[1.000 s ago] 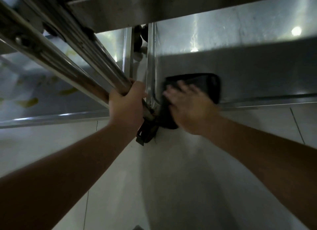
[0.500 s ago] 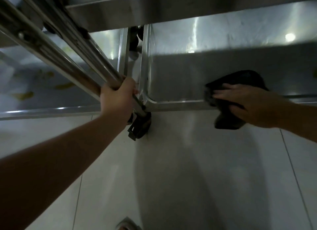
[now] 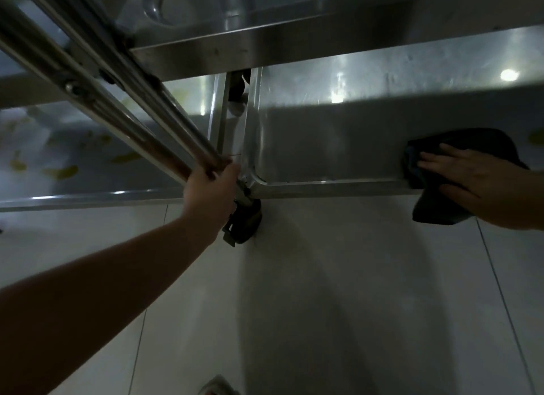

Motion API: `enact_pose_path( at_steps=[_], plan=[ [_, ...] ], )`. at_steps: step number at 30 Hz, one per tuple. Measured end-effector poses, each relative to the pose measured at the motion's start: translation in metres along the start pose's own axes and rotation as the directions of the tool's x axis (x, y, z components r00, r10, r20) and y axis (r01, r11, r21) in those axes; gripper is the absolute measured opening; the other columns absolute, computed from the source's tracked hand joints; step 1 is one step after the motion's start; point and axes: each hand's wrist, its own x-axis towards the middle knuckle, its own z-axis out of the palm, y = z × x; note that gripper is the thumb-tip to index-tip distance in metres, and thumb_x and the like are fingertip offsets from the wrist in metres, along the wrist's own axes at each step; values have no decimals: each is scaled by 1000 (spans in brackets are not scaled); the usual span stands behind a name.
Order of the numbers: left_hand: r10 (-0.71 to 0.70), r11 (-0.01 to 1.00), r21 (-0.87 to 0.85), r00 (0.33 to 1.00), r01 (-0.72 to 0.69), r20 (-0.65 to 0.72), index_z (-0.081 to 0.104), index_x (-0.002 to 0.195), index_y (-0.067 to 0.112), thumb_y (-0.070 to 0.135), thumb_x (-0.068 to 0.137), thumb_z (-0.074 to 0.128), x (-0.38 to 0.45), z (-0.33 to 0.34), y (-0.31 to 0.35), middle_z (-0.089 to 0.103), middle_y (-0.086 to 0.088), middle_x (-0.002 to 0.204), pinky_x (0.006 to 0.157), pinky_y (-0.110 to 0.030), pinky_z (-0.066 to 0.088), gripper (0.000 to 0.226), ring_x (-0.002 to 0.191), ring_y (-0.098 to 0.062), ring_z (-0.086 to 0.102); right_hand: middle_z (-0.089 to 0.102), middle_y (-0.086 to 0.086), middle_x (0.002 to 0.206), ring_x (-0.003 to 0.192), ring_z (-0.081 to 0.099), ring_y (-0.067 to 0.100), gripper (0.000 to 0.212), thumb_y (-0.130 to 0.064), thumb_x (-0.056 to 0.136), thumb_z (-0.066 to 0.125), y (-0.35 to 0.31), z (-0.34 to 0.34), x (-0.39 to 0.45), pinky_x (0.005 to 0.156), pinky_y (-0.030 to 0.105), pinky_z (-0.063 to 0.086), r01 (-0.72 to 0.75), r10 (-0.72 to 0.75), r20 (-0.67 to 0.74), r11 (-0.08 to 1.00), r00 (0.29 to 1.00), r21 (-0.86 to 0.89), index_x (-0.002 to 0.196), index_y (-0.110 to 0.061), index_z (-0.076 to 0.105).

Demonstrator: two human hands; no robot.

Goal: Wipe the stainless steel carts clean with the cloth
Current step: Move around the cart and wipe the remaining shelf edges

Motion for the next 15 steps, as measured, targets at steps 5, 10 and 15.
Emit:
enact_pose_path(
  at_steps=[5, 10, 15],
  plan=[
    [-456, 786, 582, 832, 210, 316, 60, 122, 22, 29, 94, 77, -19, 8, -42, 62, -3, 111, 76, -35, 59, 34, 96, -18, 62, 10, -26, 168, 156, -7, -3, 69, -70, 99, 6, -15, -4, -5, 127, 34, 7, 21, -22, -72, 1000, 997, -13, 162, -45, 19],
    [-508, 616, 776, 684, -136, 523, 64, 137, 29, 41, 93, 77, -50, 46, -35, 64, 4, 132, 99, -34, 57, 47, 118, -19, 64, 14, -22, 166, 157, 5, 5, 68, -62, 100, 11, -20, -4, -5, 127, 35, 10, 37, -40, -130, 999, 991, -27, 162, -36, 26],
    [-115, 561, 626, 698, -542, 707, 63, 120, 41, 46, 97, 63, -69, 94, 12, 67, 22, 102, 67, -20, 50, 24, 83, 1, 65, 27, -17, 167, 158, 14, 11, 62, -55, 104, 17, -22, 1, -7, 125, 35, 12, 28, -35, -196, 999, 980, -41, 161, -35, 31]
  ],
)
